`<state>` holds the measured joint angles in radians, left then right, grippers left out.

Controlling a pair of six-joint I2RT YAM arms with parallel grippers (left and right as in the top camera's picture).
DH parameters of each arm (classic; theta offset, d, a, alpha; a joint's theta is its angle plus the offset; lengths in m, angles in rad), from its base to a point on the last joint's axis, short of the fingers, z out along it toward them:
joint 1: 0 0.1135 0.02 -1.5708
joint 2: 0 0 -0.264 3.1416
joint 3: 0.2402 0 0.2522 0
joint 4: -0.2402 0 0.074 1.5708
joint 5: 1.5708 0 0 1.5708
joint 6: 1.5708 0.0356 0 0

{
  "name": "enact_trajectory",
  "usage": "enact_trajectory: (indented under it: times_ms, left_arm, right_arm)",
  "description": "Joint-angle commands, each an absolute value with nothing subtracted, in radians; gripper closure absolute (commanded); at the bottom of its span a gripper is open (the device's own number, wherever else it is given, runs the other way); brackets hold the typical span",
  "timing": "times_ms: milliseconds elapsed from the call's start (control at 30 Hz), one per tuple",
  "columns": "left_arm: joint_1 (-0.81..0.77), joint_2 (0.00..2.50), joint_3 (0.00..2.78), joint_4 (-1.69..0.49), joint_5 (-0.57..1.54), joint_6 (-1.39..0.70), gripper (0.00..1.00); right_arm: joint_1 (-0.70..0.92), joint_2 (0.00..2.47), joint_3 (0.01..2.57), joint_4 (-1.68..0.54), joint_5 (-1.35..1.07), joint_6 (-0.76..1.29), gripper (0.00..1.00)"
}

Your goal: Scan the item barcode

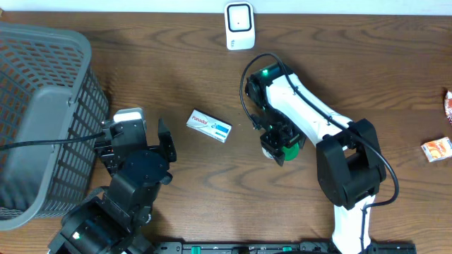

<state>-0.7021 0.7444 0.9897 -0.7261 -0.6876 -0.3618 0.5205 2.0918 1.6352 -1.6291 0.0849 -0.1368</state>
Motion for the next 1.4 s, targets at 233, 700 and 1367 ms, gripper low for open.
enact_trajectory:
  times_ms: [233,700,1367]
  left_arm:
    - [-0.701,0.743,0.994,-0.725,-0.707,-0.352,0.14]
    - [-0.701,0.743,0.994,-0.725,-0.707,-0.352,0.14]
    - [-0.701,0.743,0.994,-0.725,-0.707,-0.352,0.14]
  right_arm:
    - [0.525,2.080,1.526,-1.604,0.031,-0.056,0.51]
    - [0.525,2.080,1.502,-1.631,-0.030,0.006,0.33]
    - [0.536,2.077,1.616,-1.597,-0.036,0.200,0.01]
